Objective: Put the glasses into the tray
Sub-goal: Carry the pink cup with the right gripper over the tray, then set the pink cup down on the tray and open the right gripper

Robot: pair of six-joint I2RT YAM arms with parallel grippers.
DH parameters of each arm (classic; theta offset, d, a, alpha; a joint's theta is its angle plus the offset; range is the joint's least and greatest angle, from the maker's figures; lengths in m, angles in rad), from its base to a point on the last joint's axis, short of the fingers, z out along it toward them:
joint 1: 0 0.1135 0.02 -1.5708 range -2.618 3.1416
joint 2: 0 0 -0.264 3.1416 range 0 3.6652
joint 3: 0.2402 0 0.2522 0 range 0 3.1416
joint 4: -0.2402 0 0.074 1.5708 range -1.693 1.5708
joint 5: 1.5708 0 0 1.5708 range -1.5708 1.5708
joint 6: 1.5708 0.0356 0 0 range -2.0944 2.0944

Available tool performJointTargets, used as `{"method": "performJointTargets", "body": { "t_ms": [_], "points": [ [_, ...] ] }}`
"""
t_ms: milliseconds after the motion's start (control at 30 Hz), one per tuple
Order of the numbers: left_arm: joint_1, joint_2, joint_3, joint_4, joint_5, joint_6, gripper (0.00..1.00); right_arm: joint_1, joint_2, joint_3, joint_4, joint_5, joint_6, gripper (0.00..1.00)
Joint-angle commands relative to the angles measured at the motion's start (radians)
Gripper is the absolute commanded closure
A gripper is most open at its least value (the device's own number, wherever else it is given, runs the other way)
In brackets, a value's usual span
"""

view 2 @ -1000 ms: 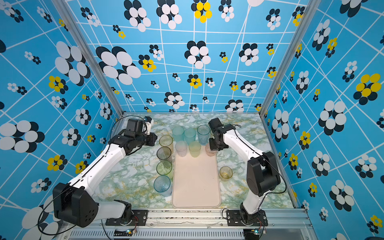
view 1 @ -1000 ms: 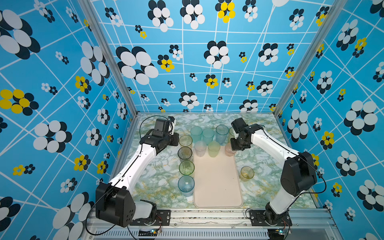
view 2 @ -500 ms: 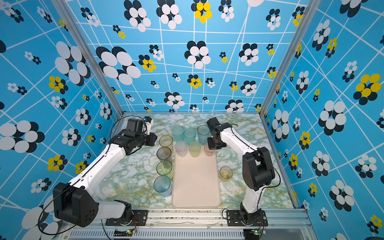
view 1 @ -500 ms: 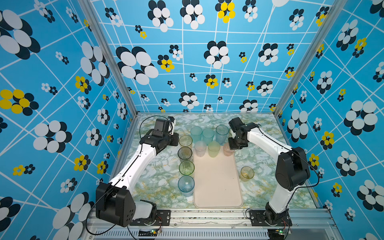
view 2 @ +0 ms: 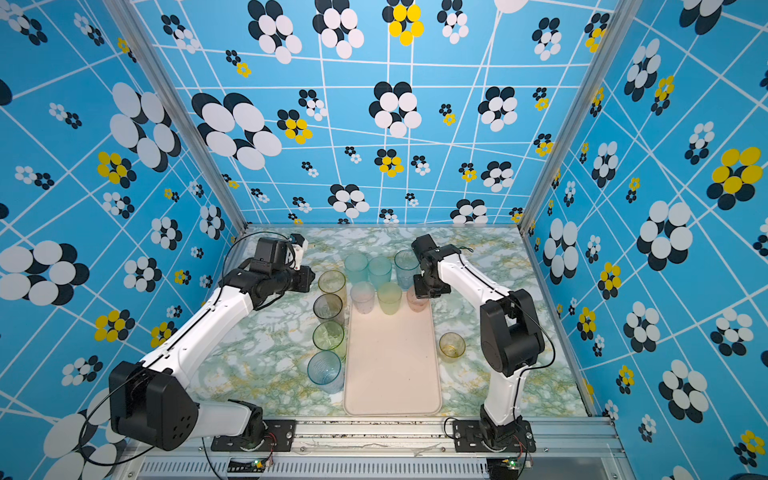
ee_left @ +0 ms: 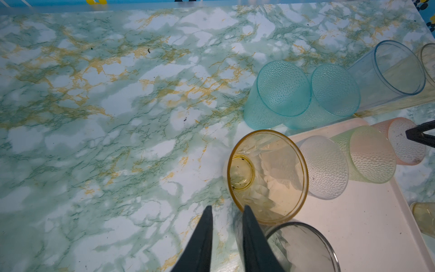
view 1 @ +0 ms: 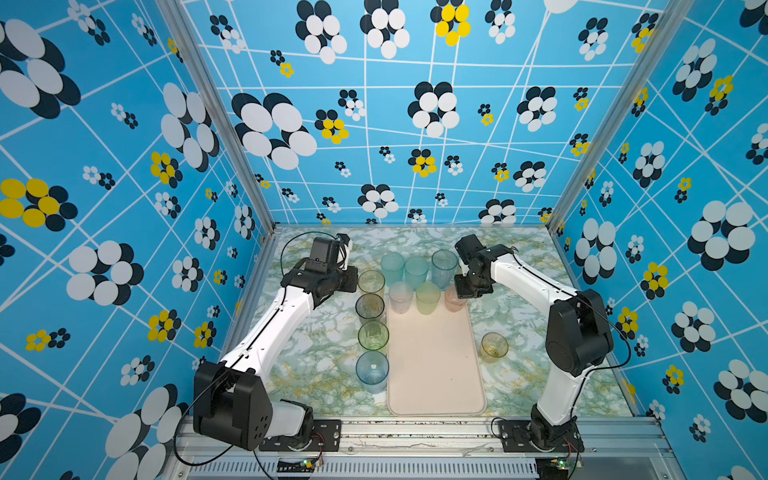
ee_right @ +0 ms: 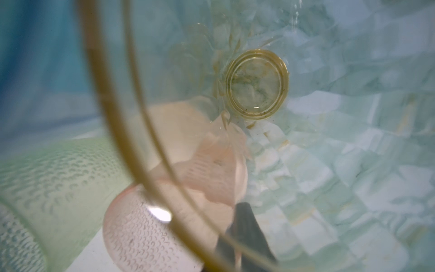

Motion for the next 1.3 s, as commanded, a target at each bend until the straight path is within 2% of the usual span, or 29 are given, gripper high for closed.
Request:
{"method": "performJointTargets", "body": {
  "t_ms": [0,267,667,1267],
  "points": [
    [0.009,0.011,-0.004,-0.016,0.002,0.013,0.75,0.004,0.023,0.033,0.015,0.006,0.000,0.97],
    [0.010,0.010,-0.004,-0.019,-0.002,0.014,0.74,0.005,0.038,0.040,0.018,0.017,0.004,0.96],
    [0.010,0.007,-0.002,-0.020,-0.011,0.014,0.74,0.005,0.028,0.044,0.008,0.026,0.002,0.80],
    [0.011,0.014,0.006,-0.037,-0.027,0.011,0.75,0.005,-0.052,0.010,0.009,0.040,-0.002,0.71]
  ]
}}
